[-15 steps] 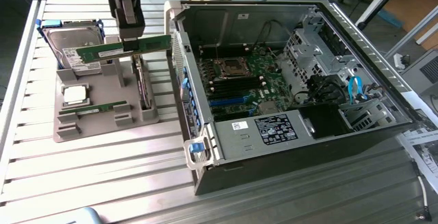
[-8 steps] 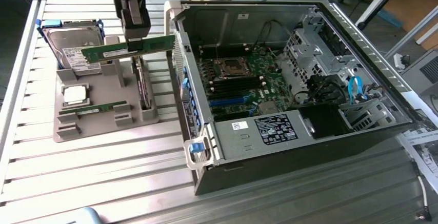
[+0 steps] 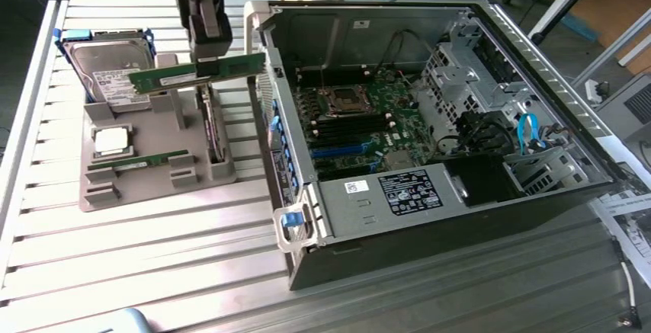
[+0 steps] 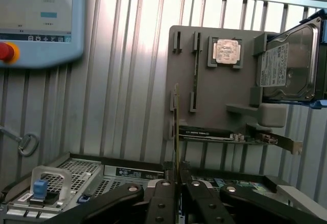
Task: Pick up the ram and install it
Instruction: 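Pick up the ram and move it above insertion slot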
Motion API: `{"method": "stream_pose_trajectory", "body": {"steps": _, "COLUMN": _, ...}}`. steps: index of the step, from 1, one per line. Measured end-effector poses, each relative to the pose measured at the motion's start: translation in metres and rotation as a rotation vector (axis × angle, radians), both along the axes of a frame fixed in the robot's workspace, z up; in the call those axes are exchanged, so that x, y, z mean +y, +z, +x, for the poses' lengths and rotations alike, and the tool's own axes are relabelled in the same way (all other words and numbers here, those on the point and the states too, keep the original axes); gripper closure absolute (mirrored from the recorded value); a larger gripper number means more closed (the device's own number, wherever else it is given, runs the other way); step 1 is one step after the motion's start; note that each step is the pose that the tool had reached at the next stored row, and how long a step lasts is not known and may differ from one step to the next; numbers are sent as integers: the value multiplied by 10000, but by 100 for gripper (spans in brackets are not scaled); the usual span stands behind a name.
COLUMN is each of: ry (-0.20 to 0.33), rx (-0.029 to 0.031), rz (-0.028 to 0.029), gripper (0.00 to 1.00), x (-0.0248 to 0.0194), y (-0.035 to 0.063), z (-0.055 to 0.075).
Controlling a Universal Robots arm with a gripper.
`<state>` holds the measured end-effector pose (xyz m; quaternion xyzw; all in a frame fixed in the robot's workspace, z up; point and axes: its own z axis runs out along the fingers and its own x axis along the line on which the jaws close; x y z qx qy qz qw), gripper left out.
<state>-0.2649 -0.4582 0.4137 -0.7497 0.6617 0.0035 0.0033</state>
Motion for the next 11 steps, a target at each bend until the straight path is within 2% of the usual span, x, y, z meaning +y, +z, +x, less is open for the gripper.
{"method": "stream_pose_trajectory", "body": {"steps": 11, "ry": 0, "rx": 0, "rz": 0, "gripper": 86, "x": 0, "y": -16, "z": 83}}
